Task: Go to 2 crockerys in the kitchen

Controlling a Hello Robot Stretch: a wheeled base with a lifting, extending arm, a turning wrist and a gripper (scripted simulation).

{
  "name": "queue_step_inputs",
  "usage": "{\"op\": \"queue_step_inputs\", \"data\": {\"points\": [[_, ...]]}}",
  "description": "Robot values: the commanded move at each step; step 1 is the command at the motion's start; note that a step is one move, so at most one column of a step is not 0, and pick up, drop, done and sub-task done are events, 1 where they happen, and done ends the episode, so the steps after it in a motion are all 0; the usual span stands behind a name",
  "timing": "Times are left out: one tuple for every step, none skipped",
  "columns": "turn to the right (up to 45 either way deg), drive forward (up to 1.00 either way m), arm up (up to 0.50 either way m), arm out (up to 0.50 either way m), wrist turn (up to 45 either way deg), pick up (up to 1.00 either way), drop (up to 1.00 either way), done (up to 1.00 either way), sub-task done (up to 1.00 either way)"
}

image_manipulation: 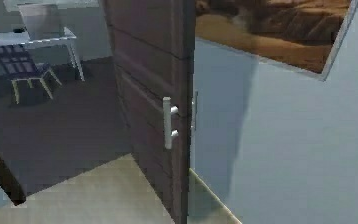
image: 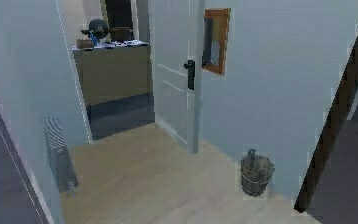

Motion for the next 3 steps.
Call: {"op": "queue_step_inputs", "data": {"points": [[0.0, 0.45, 0.0, 0.0, 0.0, 0.0, 0.0, 0.0, 0.0], [-15.0, 0.0, 0.0, 0.0, 0.0, 0.0, 0.0, 0.0, 0.0], [0.0, 1.0, 0.0, 0.0, 0.0, 0.0, 0.0, 0.0, 0.0]]}}
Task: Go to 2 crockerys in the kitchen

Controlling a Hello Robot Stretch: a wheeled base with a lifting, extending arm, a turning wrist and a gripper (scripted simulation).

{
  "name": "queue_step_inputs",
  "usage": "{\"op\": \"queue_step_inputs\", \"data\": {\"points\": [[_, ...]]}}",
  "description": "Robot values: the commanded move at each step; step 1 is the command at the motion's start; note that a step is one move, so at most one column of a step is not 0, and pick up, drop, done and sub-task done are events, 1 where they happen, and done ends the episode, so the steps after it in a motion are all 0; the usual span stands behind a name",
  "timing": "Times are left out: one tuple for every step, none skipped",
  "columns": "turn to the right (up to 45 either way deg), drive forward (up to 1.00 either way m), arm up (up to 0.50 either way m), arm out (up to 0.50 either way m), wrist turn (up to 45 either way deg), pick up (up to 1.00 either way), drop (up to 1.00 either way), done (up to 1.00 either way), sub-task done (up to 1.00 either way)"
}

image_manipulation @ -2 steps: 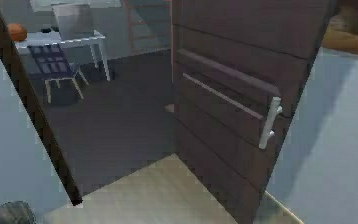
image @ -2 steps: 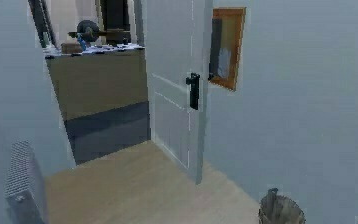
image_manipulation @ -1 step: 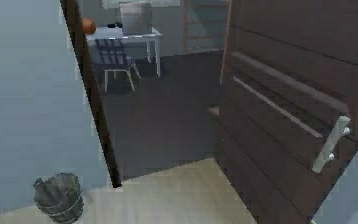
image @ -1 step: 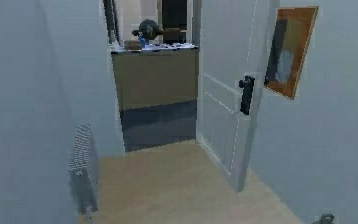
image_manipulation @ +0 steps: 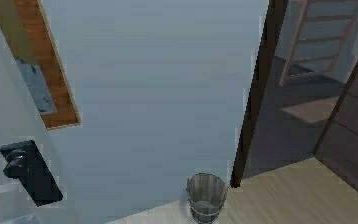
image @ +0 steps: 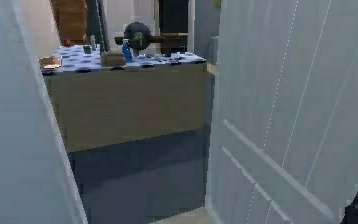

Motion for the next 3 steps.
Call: {"op": "queue_step_inputs", "data": {"points": [[-3.0, 0.0, 0.0, 0.0, 0.0, 0.0, 0.0, 0.0, 0.0], [0.0, 0.95, 0.0, 0.0, 0.0, 0.0, 0.0, 0.0, 0.0], [-21.0, 0.0, 0.0, 0.0, 0.0, 0.0, 0.0, 0.0, 0.0]]}}
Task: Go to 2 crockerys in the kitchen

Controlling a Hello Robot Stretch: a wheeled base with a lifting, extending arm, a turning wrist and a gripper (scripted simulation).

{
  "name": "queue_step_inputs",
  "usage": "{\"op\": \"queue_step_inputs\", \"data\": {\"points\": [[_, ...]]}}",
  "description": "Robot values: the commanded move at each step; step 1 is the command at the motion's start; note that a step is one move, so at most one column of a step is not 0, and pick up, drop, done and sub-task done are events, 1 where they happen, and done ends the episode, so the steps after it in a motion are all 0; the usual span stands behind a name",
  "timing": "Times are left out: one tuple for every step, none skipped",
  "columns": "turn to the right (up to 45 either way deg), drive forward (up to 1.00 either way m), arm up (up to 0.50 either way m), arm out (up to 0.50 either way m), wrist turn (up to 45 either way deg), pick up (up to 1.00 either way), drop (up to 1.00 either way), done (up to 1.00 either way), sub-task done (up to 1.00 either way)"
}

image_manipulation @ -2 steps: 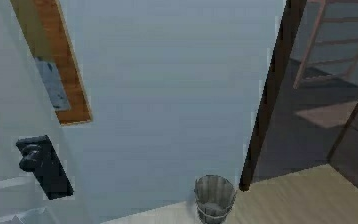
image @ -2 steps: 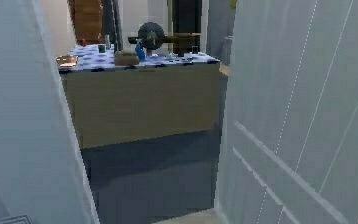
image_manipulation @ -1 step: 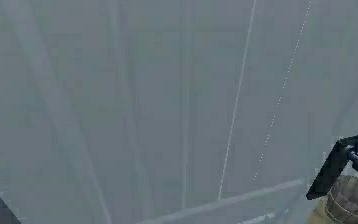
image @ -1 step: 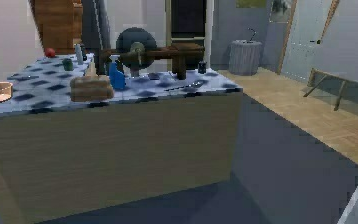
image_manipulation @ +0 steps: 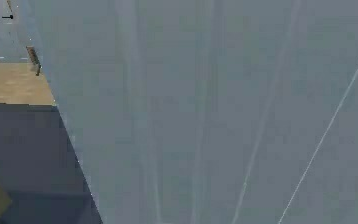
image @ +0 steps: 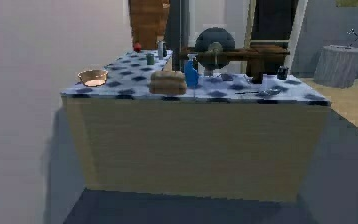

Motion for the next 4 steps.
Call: {"op": "queue_step_inputs", "data": {"points": [[0.0, 0.3, 0.0, 0.0, 0.0, 0.0, 0.0, 0.0, 0.0], [-30.0, 0.0, 0.0, 0.0, 0.0, 0.0, 0.0, 0.0, 0.0], [-3.0, 0.0, 0.0, 0.0, 0.0, 0.0, 0.0, 0.0, 0.0], [3.0, 0.0, 0.0, 0.0, 0.0, 0.0, 0.0, 0.0, 0.0]]}}
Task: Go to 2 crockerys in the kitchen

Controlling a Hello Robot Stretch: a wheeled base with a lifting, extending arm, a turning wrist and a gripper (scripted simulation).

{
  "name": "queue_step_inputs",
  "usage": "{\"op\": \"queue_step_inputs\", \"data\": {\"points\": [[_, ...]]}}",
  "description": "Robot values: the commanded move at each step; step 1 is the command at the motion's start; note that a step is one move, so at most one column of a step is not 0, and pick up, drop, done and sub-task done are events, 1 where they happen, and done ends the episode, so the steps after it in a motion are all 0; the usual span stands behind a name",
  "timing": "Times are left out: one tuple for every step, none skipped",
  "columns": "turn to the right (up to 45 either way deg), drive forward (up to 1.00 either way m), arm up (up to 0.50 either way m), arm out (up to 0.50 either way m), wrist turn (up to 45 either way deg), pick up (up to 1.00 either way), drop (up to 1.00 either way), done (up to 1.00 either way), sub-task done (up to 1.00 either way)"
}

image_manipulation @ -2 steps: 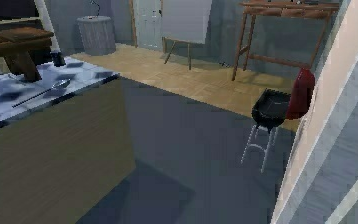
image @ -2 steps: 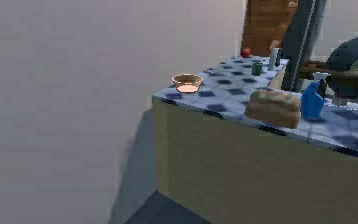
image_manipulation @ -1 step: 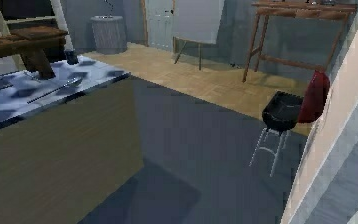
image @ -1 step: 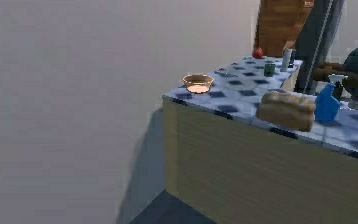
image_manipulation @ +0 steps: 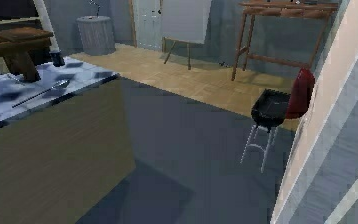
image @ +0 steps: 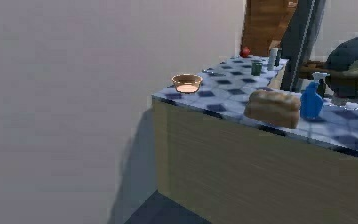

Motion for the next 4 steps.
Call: {"op": "queue_step_inputs", "data": {"points": [[0.0, 0.15, 0.0, 0.0, 0.0, 0.0, 0.0, 0.0, 0.0], [21.0, 0.0, 0.0, 0.0, 0.0, 0.0, 0.0, 0.0, 0.0], [0.0, 0.3, 0.0, 0.0, 0.0, 0.0, 0.0, 0.0, 0.0], [-45.0, 0.0, 0.0, 0.0, 0.0, 0.0, 0.0, 0.0, 0.0]]}}
